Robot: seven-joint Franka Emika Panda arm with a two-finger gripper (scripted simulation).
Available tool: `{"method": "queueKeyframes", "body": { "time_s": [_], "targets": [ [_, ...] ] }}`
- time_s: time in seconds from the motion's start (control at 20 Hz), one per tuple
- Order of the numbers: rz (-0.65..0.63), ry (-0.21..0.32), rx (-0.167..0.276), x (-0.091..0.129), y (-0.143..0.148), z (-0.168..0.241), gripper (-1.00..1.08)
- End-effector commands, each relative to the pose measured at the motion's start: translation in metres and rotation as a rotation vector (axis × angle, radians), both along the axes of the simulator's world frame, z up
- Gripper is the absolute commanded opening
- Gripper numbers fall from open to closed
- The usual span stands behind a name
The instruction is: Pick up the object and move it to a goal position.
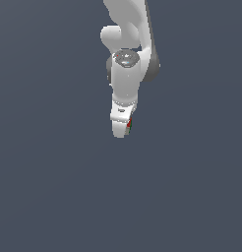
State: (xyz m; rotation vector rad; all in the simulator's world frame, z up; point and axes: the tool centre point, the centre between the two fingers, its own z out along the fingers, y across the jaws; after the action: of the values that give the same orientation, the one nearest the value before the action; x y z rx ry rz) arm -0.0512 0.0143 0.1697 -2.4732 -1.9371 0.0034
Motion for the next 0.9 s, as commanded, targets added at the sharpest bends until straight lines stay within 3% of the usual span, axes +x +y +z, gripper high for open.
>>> {"method": "queueKeyframes", "body": {
  "time_s": [0.0, 0.45, 0.85],
  "targets": [
    [0.000, -0.002, 0.001, -0.006, -0.014, 0.027, -1.00],
    [0.001, -0.003, 0.004, -0.025, -0.061, 0.112, -1.00],
    [0.000, -0.002, 0.004, -0.035, -0.089, 0.160, -1.00]
  ]
}}
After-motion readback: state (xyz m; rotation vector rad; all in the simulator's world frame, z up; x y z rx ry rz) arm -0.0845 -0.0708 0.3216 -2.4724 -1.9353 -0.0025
